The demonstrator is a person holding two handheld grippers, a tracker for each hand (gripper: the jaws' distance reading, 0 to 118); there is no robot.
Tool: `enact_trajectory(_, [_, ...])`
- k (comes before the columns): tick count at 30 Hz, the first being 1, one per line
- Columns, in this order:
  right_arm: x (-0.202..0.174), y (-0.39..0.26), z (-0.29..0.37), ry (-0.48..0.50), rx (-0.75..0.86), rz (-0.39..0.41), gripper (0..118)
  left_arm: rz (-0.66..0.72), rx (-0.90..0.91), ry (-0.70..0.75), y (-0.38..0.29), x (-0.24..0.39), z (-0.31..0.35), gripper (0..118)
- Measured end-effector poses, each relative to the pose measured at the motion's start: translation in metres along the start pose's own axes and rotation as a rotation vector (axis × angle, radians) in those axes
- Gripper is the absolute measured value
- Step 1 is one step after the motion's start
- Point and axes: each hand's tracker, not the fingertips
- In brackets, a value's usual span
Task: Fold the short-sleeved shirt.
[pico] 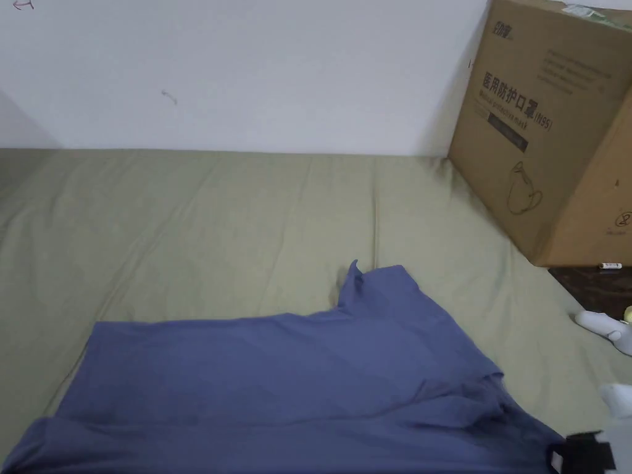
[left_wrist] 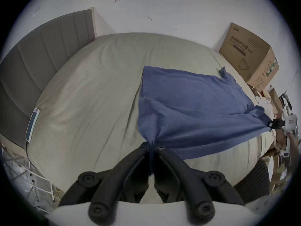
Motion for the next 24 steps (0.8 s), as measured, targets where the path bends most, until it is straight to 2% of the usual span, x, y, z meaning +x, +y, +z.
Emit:
enact_trajectory(2, [0.007, -0.03, -0.003, -0.001, -0.042, -0.028, 5, -0.006, -0.05, 0.001, -0.023, -0.002, 0.0, 3])
enact_trajectory(5, [0.013, -0.061, -0.019, 0.002, -0.062, -0.022, 5, -0.009, -0.071, 0.003, -0.052, -0.006, -0.004, 3])
enact_trajectory(8, [0.009, -0.069, -0.023, -0.007, -0.042, -0.052, 6, 0.07, -0.017, -0.055, -0.061, -0.013, 0.0, 4])
enact_trajectory(9, [0.007, -0.068, -0.02, -0.042, -0.023, -0.048, 11, 0.073, 0.0, -0.046, -0.06, -0.014, 0.003, 15])
enact_trajectory(10, [0.004, -0.066, -0.016, -0.081, -0.005, -0.029, 24, 0.064, 0.015, -0.022, -0.058, -0.015, 0.008, 34])
enact_trajectory(11, [0.001, -0.063, -0.012, -0.103, 0.011, -0.007, 50, 0.064, 0.029, -0.012, -0.054, -0.016, 0.013, 62])
enact_trajectory(12, [-0.004, -0.06, -0.007, -0.12, 0.02, 0.008, 95, 0.069, 0.047, -0.008, -0.051, -0.017, 0.017, 98])
enact_trajectory(13, [-0.009, -0.057, 0.002, -0.116, 0.056, 0.02, 114, 0.076, 0.093, -0.019, -0.045, -0.017, 0.025, 111])
enact_trajectory(14, [-0.017, -0.052, 0.013, -0.102, 0.122, 0.035, 118, 0.079, 0.135, -0.039, -0.038, -0.016, 0.034, 114])
enact_trajectory(18, [-0.064, -0.03, 0.055, -0.034, 0.291, 0.04, 118, 0.056, 0.268, -0.099, -0.009, 0.003, 0.059, 113])
enact_trajectory(21, [-0.093, -0.013, 0.073, 0.062, 0.417, 0.075, 115, 0.008, 0.38, -0.141, 0.012, 0.027, 0.075, 110])
enact_trajectory(22, [-0.104, -0.009, 0.078, 0.094, 0.489, 0.08, 108, -0.006, 0.424, -0.163, 0.02, 0.035, 0.079, 100])
enact_trajectory(23, [-0.116, -0.003, 0.082, 0.113, 0.541, 0.099, 92, -0.018, 0.45, -0.158, 0.028, 0.042, 0.081, 82])
enact_trajectory(24, [-0.121, 0.005, 0.081, 0.129, 0.58, 0.117, 48, -0.034, 0.458, -0.154, 0.038, 0.05, 0.08, 40])
